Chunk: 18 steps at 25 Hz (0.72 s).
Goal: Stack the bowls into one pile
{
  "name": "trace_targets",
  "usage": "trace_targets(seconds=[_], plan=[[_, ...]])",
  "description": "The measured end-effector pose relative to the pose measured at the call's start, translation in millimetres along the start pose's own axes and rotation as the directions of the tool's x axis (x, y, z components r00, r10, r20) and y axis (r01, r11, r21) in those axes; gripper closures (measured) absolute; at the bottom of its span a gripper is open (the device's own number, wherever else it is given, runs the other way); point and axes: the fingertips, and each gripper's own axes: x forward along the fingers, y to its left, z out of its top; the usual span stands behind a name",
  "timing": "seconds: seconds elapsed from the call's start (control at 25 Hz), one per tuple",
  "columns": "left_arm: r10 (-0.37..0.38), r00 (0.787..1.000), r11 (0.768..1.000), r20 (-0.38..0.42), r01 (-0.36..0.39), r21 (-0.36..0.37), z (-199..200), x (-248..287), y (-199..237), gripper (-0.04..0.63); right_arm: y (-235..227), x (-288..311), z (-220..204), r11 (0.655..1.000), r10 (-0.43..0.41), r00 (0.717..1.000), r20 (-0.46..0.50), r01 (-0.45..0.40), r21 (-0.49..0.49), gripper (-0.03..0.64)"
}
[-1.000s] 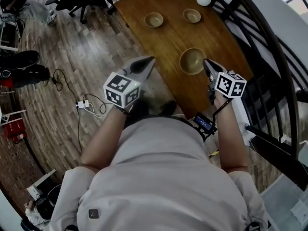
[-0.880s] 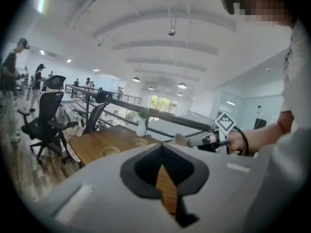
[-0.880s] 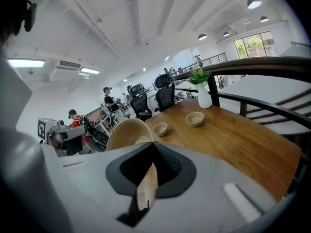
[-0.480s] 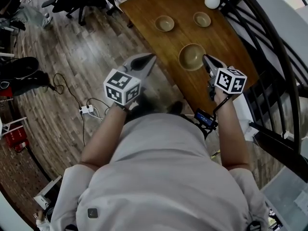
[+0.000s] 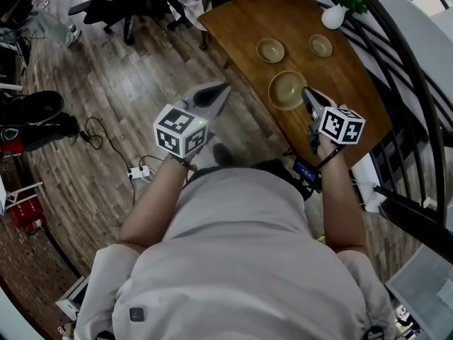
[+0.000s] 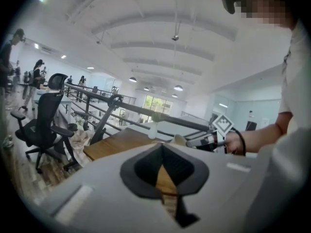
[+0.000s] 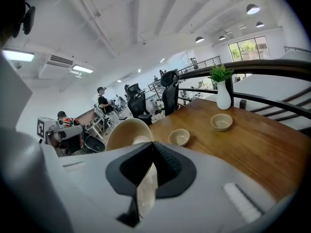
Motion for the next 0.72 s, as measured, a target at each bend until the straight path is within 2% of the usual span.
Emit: trace_targets(seconds=[0.32, 0.72], plan=[[0.025, 1.000, 0.999, 0.009, -0.025, -0.023, 6.7, -28.7, 49.4, 0.591, 32.1, 43.4, 13.0, 1.000, 0.012, 1.000, -0.014, -0.012, 0.001, 0.604], [0.049, 0.998, 0.999, -0.030, -0.048, 0.015, 16.3, -11.5, 81.3, 0.591, 19.4, 85.0, 42.3, 0.998, 0.057, 0.998, 0.001, -0.057, 0.019, 0.603]])
